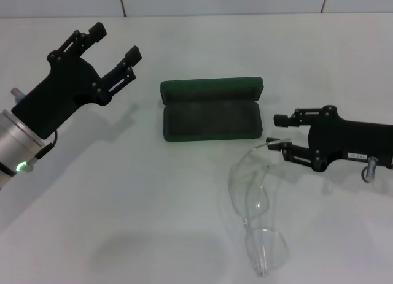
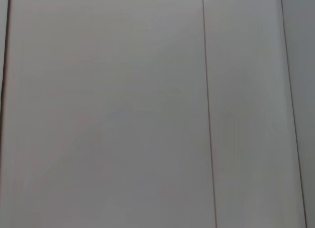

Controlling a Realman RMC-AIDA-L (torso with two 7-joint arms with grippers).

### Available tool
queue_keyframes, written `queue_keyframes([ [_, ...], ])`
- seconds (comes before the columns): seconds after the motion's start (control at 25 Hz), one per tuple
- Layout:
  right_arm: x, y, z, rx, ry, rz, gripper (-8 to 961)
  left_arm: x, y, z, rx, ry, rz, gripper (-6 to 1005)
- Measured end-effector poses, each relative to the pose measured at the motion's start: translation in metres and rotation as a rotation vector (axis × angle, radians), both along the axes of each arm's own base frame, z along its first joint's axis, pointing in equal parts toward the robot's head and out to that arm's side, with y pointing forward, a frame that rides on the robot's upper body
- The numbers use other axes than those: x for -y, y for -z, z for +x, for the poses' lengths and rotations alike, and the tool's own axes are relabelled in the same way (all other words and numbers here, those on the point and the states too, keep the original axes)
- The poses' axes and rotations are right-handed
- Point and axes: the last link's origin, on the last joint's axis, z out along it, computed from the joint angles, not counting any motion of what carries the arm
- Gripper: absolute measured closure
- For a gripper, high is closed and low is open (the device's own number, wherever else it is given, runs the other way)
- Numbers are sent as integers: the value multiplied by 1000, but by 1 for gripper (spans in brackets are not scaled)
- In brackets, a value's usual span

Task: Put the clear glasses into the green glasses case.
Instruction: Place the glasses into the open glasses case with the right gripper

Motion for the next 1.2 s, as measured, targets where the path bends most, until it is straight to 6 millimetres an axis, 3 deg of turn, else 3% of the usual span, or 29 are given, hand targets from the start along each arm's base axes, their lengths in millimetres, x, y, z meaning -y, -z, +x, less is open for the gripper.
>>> queue_keyframes([
  [0.6, 14, -2, -2, -90, 54, -91, 515, 8, 4, -9, -16, -26, 0, 229],
  [0.84, 20, 18, -25, -52, -42, -236, 516, 7, 7, -7, -22, -20, -3, 229],
  [1.2, 18, 45, -22, 110, -48, -262, 528, 6, 5, -8, -22, -21, 2, 229],
])
